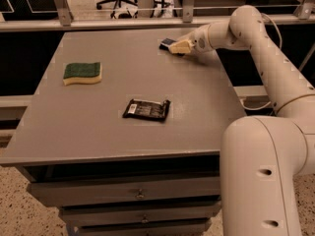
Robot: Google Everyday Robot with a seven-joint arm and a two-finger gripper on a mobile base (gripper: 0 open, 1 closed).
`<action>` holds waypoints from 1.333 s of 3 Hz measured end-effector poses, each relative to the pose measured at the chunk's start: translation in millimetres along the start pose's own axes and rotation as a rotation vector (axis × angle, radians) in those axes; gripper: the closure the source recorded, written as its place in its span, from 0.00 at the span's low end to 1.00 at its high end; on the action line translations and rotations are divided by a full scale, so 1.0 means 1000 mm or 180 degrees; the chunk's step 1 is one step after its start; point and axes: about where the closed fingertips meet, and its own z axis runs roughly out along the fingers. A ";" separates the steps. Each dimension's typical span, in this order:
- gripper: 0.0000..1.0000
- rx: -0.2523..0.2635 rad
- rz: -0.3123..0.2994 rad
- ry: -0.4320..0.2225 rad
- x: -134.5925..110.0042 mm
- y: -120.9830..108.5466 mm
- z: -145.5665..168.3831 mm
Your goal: Move rxbar blueberry near sponge
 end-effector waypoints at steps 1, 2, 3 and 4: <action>0.87 -0.0077 -0.0056 -0.0012 -0.007 0.008 0.003; 1.00 -0.0205 -0.0169 -0.0094 -0.031 0.030 0.005; 1.00 -0.0350 -0.0309 -0.0134 -0.064 0.072 0.001; 1.00 -0.0459 -0.0383 -0.0062 -0.075 0.119 0.000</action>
Offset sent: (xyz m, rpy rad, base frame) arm -0.0678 0.0892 0.0804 0.0372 -0.0967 0.1918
